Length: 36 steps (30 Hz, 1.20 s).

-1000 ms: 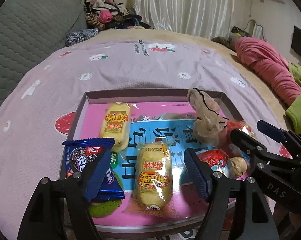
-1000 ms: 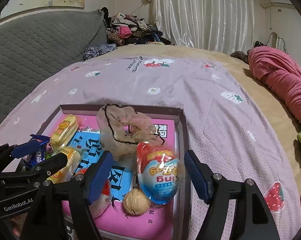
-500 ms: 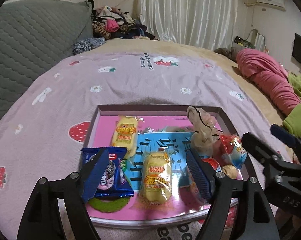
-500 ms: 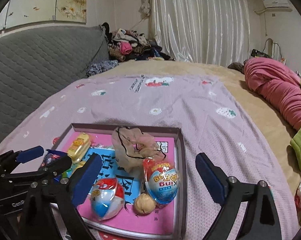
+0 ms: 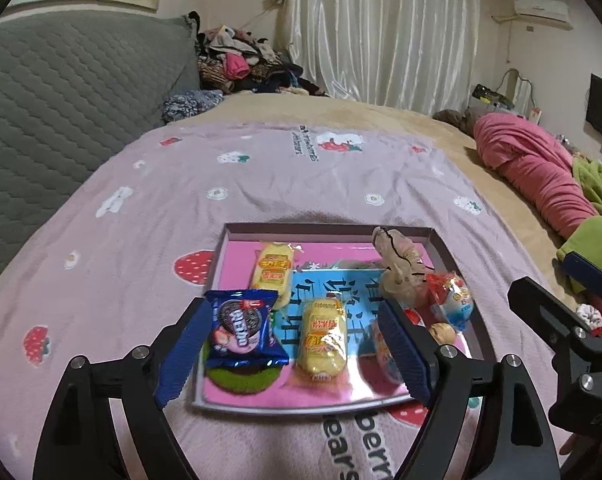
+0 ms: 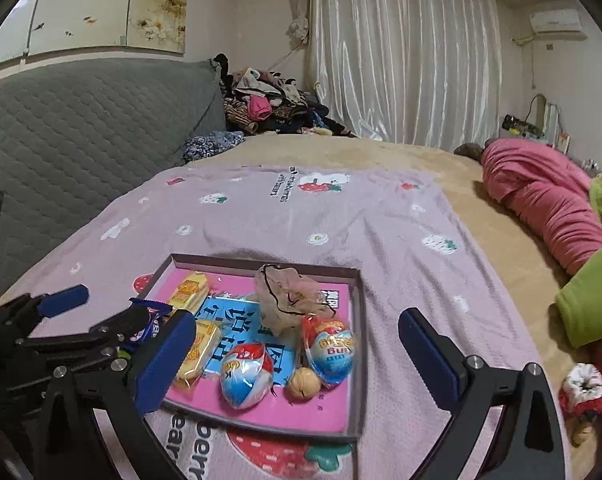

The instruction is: Organize objects

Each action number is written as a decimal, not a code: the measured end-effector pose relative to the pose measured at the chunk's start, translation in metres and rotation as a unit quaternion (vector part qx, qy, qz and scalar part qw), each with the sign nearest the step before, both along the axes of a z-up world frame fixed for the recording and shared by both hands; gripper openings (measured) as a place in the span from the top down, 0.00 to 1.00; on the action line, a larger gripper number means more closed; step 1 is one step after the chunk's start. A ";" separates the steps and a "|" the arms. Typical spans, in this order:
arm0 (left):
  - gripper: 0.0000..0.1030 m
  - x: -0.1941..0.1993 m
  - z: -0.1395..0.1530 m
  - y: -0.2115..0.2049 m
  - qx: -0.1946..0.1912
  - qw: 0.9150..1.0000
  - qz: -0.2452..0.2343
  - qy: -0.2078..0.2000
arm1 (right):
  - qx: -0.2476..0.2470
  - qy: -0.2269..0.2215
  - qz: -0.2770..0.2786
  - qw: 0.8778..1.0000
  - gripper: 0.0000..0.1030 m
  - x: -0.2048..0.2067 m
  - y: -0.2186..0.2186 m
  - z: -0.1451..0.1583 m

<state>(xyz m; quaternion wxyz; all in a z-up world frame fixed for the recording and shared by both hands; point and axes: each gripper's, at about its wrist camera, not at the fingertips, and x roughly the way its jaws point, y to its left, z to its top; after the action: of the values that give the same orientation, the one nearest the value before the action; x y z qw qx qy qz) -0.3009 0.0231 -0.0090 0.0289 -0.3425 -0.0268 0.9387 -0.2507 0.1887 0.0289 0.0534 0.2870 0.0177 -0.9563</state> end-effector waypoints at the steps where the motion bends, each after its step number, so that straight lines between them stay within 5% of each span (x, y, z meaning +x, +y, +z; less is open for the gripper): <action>1: 0.16 0.007 0.005 -0.002 0.001 1.000 0.001 0.002 | 0.004 0.000 -0.001 1.000 0.01 0.004 -0.001 0.004; 25: 0.11 0.122 0.102 -0.033 -0.014 0.999 0.020 0.045 | 0.014 0.035 -0.007 0.999 0.01 0.100 -0.013 0.093; 36: 0.10 0.164 0.116 -0.035 -0.013 0.999 0.012 0.050 | 0.013 0.036 -0.002 0.999 0.01 0.138 -0.015 0.103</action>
<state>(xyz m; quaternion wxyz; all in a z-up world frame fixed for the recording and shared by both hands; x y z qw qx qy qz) -0.1371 -0.0121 0.1065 0.0148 -0.2952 -0.0169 0.9552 -0.1124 0.1733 0.1318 0.0470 0.2534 0.0318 -0.9657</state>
